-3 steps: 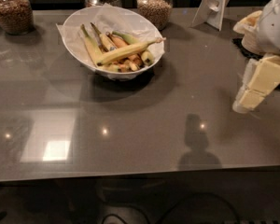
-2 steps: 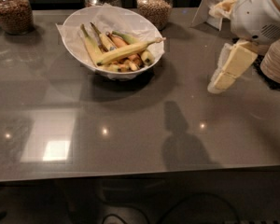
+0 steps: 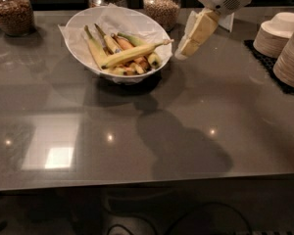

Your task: Pick banana from white bowl

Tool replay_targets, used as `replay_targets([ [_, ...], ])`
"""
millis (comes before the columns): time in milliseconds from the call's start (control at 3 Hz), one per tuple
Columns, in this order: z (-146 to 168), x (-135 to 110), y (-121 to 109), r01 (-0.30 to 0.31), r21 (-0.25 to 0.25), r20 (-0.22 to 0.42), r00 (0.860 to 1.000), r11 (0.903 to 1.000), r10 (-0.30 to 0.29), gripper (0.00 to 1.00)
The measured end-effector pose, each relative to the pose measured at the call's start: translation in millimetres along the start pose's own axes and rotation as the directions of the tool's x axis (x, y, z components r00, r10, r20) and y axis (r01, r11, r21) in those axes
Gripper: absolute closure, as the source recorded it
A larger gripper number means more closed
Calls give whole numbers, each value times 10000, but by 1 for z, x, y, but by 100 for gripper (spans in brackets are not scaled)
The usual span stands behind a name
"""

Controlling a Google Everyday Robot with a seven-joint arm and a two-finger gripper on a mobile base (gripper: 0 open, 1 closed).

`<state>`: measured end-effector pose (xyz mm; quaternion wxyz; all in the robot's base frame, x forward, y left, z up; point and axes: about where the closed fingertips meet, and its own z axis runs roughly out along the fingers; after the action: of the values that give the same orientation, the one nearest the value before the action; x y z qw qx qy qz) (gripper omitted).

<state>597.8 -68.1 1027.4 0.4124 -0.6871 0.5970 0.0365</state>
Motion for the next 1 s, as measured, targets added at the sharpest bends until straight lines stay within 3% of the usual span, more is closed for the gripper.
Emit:
replay_targets([
  [333, 0, 0, 0, 3, 0, -1, 10000, 10000, -3, 0],
  [667, 22, 3, -17, 759, -62, -146, 9970, 9971, -760, 0],
  [1000, 57, 6, -35, 1308, -548, -123, 9912, 9899, -1316, 12],
])
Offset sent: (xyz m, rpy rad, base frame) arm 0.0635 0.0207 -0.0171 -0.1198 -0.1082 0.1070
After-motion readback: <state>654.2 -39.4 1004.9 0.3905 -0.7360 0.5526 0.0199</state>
